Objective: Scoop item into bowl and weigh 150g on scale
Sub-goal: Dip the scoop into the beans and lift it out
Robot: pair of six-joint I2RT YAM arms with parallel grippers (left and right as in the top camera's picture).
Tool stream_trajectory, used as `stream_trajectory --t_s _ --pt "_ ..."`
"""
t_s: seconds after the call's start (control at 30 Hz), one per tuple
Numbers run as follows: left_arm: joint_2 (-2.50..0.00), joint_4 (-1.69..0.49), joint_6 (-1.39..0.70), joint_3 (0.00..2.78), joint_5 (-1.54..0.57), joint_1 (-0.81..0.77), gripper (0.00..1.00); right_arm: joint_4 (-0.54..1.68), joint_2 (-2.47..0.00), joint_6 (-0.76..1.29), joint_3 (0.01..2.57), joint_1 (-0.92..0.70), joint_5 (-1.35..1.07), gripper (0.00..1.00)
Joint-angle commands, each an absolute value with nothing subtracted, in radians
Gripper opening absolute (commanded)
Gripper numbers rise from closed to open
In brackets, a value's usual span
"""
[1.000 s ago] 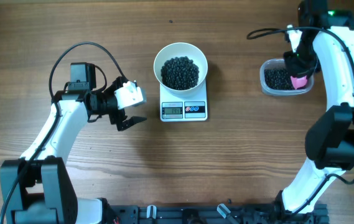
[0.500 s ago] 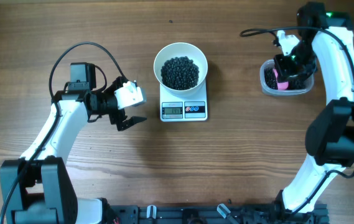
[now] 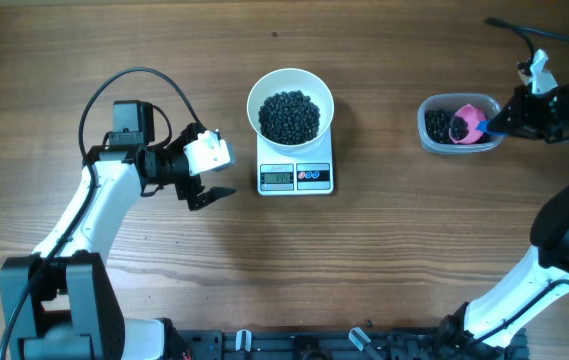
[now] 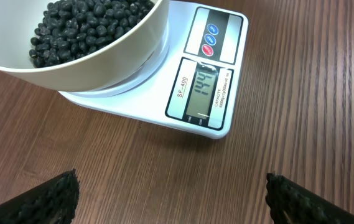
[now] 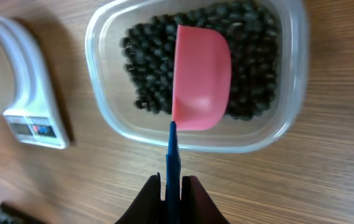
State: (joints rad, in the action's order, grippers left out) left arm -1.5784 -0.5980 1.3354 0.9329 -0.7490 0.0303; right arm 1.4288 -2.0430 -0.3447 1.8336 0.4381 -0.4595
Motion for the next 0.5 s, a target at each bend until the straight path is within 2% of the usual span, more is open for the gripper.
stream_trajectory --t_s 0.0,0.23,0.47 --pt "-1.563 -0.598 1.354 0.929 -0.757 0.036 1.0 1.46 -2.038 -0.433 1.834 0.471 -0.622 0.04" --pt "-1.563 -0.598 1.354 0.929 -0.757 0.036 1.0 1.485 -2.038 -0.474 1.834 0.518 -0.732 0.04" --pt "-1.563 -0.598 1.354 0.929 -0.757 0.036 1.0 1.576 -2.037 -0.605 1.834 0.511 -0.969 0.04"
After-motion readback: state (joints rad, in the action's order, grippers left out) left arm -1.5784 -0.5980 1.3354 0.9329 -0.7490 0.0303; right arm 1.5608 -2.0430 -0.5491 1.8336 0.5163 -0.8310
